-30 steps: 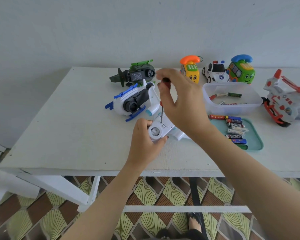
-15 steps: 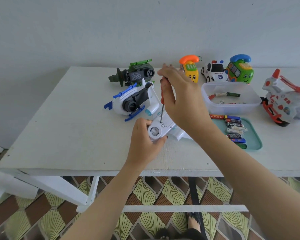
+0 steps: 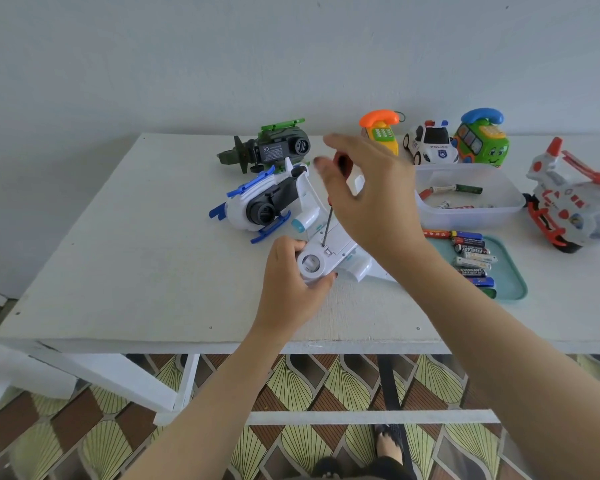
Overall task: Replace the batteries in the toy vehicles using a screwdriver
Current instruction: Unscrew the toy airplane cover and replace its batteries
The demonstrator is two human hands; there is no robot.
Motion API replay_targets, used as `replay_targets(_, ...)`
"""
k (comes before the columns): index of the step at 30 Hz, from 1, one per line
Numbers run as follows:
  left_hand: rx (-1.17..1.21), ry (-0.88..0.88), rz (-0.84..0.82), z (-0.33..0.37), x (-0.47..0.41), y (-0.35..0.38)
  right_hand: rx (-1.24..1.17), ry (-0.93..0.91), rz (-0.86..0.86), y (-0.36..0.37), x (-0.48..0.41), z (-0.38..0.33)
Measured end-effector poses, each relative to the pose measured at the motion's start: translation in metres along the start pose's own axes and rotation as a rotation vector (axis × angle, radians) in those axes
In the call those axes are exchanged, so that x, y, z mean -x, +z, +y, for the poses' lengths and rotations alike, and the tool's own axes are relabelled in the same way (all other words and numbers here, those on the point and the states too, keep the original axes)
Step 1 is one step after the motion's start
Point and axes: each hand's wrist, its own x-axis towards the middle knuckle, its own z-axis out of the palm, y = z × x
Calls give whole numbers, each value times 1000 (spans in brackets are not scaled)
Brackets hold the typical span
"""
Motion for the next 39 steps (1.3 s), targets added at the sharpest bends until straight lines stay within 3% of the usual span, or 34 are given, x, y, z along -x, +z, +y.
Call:
replay_targets(4,-2,1,1,2,0,0,-123,71,46,2,1,-4)
replay_targets(10,-10,15,2,1,0,0,-57,32,-171,8,5,-1)
replay_targets(17,-9,-3,3,0,0,0,71,-103,95,12,2,-3)
replay_targets(23,-15,6,1,-1,0,-1,45,-91,-30,8,1,-3)
replay_targets(29,-20,20,1,2,0,-2,40,-31,57,5,-1,-7)
replay_targets(39,-17,4,-13,0,-1,-1,9,-31,-83,-1,4,0)
